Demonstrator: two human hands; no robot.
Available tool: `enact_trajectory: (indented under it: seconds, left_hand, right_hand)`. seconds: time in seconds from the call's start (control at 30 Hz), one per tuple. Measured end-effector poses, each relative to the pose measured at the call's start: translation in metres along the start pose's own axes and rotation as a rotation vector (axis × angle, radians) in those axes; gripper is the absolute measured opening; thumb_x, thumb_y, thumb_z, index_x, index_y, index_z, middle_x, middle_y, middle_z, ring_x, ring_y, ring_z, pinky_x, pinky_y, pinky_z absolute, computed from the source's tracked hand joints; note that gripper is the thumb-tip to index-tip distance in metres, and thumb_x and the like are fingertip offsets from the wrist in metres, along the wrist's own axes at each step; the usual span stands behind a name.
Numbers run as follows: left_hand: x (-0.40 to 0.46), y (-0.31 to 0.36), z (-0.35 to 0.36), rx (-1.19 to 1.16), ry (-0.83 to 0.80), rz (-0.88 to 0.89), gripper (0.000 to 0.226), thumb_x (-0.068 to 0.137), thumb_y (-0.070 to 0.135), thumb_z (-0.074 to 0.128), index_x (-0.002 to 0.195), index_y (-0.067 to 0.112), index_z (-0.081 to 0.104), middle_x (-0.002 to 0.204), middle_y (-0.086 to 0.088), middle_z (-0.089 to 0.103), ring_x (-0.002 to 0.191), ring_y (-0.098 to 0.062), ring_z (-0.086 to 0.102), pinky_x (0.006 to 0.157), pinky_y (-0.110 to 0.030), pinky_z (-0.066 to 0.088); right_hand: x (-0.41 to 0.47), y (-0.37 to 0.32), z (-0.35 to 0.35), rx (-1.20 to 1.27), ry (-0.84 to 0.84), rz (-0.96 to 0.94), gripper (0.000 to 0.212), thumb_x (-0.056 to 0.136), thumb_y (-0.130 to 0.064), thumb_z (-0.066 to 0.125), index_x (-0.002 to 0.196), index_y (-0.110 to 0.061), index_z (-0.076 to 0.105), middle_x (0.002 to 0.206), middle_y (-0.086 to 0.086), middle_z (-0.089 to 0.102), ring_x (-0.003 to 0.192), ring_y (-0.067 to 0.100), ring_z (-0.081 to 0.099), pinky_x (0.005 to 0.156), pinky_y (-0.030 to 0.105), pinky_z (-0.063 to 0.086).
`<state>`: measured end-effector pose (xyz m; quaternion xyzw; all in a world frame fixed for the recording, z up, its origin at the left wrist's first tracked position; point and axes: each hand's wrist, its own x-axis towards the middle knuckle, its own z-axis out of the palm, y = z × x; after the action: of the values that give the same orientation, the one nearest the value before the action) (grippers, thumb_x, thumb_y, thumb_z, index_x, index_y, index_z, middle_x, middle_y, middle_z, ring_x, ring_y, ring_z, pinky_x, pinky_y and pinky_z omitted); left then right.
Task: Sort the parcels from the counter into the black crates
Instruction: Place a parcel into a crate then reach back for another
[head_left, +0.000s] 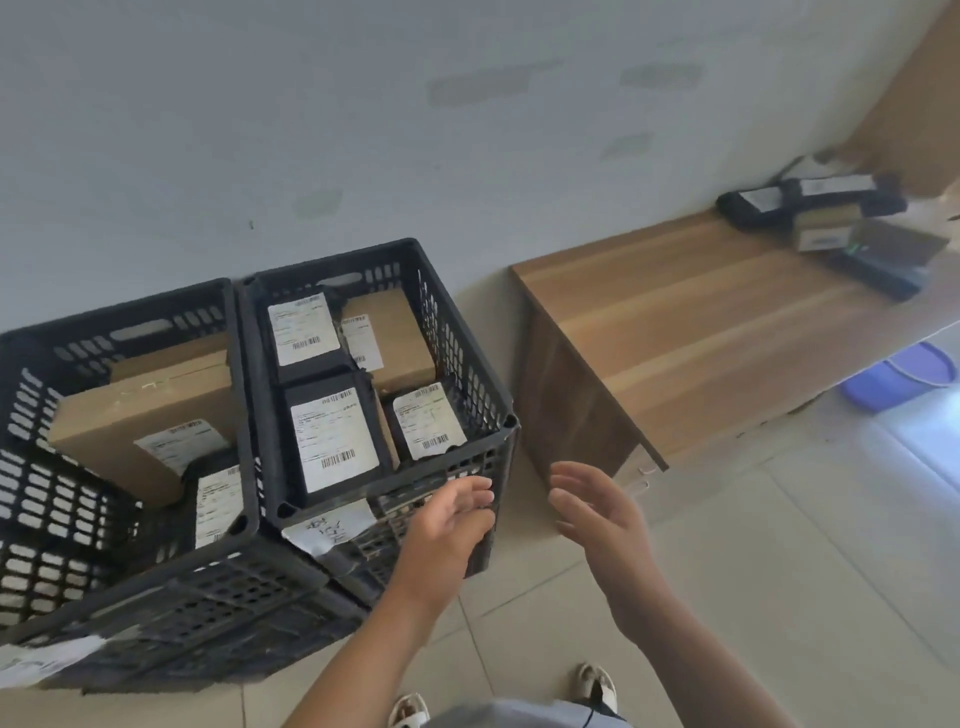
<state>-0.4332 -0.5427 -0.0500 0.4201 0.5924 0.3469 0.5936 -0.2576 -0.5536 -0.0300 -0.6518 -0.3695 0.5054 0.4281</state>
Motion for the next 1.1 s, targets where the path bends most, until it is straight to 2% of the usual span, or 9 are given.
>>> enact_trajectory:
  seconds: [0.1,0.3,0.4,0.6,0.73,0.9,1.1]
  left_hand:
    - [0.013,0.016,0.048,0.025,-0.016,-0.01,0.027,0.098,0.012,0.063,0.113,0.033,0.071,0.112,0.009,0.074,0.108,-0.009,0.069,0.103,-0.038,0.054]
    - [0.045,0.032,0.168,0.031,-0.076,-0.005,0.023,0.094,0.012,0.067,0.109,0.028,0.075,0.108,0.001,0.076,0.111,-0.02,0.069,0.101,-0.043,0.054]
    - [0.057,0.031,0.226,0.025,-0.117,-0.024,0.023,0.097,0.005,0.063,0.111,0.02,0.074,0.109,-0.004,0.077,0.11,-0.022,0.069,0.101,-0.044,0.053]
    - [0.078,0.045,0.302,0.068,-0.221,-0.077,0.021,0.097,0.004,0.063,0.111,0.016,0.074,0.108,-0.009,0.077,0.104,-0.022,0.069,0.098,-0.042,0.054]
    - [0.113,0.062,0.348,0.087,-0.269,-0.093,0.021,0.097,0.005,0.064,0.111,0.017,0.074,0.107,-0.008,0.077,0.093,-0.016,0.072,0.085,-0.031,0.056]
    - [0.173,0.087,0.408,0.13,-0.353,-0.086,0.021,0.097,0.011,0.064,0.113,0.022,0.073,0.11,-0.005,0.076,0.108,-0.019,0.07,0.097,-0.035,0.053]
    - [0.257,0.144,0.491,0.052,-0.454,-0.057,0.022,0.099,0.009,0.061,0.114,0.019,0.072,0.112,-0.007,0.076,0.106,-0.02,0.069,0.101,-0.043,0.054]
  right_hand:
    - [0.01,0.0,-0.054,0.038,0.029,0.017,0.021,0.096,-0.019,0.071,0.109,-0.035,0.074,0.108,-0.01,0.074,0.105,0.012,0.069,0.1,0.043,0.055]
    - [0.044,0.01,-0.183,0.168,0.178,0.042,0.019,0.097,-0.015,0.067,0.108,-0.029,0.075,0.106,-0.002,0.076,0.104,0.023,0.07,0.096,0.044,0.057]
    - [0.061,0.02,-0.236,0.234,0.236,0.058,0.018,0.098,-0.012,0.065,0.11,-0.023,0.073,0.107,0.002,0.075,0.105,0.024,0.07,0.094,0.041,0.057]
    - [0.086,0.023,-0.309,0.322,0.331,0.099,0.019,0.098,-0.01,0.063,0.111,-0.02,0.073,0.107,0.003,0.075,0.102,0.023,0.071,0.094,0.041,0.057]
    - [0.117,0.018,-0.348,0.37,0.402,0.101,0.018,0.097,-0.009,0.064,0.11,-0.018,0.074,0.107,0.005,0.075,0.103,0.025,0.071,0.092,0.041,0.057]
    - [0.169,0.003,-0.395,0.383,0.484,0.079,0.018,0.098,-0.01,0.064,0.109,-0.019,0.074,0.102,0.003,0.076,0.099,0.022,0.072,0.084,0.034,0.056]
    - [0.223,-0.032,-0.456,0.325,0.587,0.088,0.018,0.098,-0.011,0.064,0.105,-0.022,0.075,0.1,0.001,0.076,0.097,0.022,0.072,0.088,0.038,0.057]
